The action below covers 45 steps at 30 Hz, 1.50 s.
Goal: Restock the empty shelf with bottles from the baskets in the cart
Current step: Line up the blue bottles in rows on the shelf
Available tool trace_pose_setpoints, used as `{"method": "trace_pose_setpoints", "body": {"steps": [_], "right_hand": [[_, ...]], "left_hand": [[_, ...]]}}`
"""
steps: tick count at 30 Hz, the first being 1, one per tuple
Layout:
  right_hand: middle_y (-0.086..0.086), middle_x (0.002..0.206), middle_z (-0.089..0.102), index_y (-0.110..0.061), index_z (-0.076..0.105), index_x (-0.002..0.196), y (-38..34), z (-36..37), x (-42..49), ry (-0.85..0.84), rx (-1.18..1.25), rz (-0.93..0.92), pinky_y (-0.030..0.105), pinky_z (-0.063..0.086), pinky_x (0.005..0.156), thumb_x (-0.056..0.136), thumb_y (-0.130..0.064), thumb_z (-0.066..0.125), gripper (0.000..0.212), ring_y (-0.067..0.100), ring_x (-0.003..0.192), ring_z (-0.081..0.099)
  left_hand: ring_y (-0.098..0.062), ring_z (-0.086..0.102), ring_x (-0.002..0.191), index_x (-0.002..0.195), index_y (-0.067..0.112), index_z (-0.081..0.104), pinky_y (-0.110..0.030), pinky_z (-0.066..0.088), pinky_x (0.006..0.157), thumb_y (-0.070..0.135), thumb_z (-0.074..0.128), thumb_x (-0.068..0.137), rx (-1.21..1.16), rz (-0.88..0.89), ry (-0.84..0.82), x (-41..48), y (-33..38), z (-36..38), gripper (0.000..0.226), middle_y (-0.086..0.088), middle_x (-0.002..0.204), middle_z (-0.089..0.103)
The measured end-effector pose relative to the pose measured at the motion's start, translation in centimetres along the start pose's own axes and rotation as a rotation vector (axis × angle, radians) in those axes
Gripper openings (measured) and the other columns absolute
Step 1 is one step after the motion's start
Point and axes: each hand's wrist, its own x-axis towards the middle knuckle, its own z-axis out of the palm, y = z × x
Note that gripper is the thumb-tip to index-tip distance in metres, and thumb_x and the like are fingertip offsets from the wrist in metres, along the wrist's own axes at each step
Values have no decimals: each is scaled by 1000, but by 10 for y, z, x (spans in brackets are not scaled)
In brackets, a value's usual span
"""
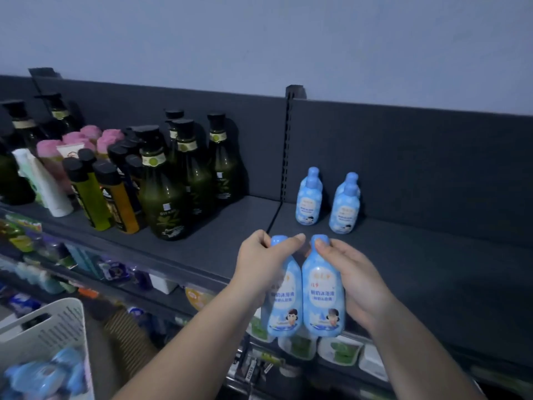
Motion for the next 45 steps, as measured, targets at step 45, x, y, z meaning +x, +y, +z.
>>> {"method": "trace_pose_setpoints", "body": {"steps": [45], "right_hand": [[-6,105,66,-28,61,106,-12,-73,110,360,-753,-434,30,49,93,87,-12,69,26,7,101,61]], "left_hand": [[-9,57,103,100,20,58,-24,43,86,35,80,78,574,322,-260,162,-18,43,35,6,111,59]]}}
